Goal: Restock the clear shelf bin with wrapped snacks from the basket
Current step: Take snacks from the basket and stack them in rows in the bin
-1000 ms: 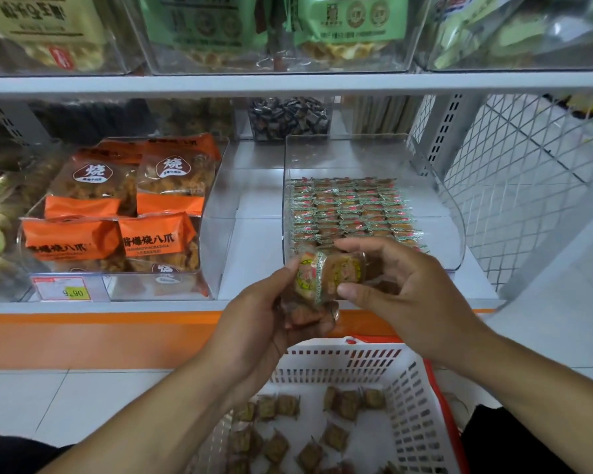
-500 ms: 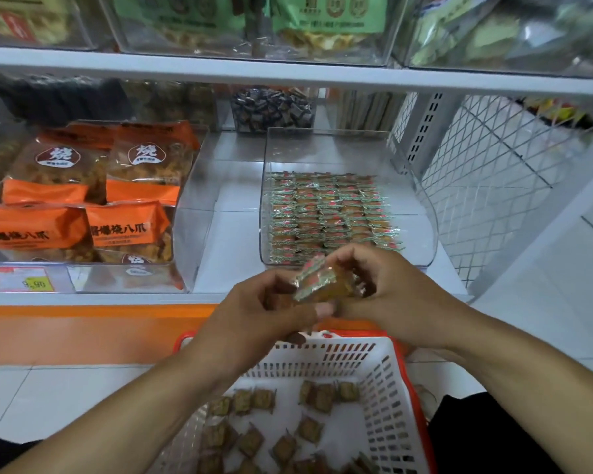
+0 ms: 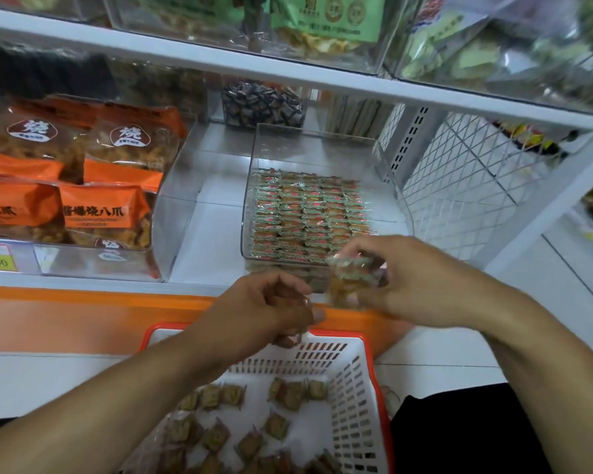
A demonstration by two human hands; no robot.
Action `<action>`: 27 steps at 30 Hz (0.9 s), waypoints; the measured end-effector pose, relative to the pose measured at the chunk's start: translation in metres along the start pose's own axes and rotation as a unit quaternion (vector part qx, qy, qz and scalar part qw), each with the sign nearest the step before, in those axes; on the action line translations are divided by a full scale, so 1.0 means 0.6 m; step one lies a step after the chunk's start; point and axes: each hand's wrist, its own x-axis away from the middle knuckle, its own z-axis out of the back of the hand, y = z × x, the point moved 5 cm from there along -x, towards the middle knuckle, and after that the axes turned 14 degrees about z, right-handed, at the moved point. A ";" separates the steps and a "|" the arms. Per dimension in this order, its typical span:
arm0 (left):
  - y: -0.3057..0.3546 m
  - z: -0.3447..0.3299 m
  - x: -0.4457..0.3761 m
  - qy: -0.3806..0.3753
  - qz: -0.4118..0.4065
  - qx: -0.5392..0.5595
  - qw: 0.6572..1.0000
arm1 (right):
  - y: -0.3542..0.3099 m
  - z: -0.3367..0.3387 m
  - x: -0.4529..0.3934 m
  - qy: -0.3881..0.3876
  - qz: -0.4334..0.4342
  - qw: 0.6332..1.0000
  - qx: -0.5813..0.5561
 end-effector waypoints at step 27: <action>0.019 0.022 -0.083 0.044 0.021 0.160 0.986 | 0.130 -0.009 -0.121 -0.261 -0.166 0.913 0.265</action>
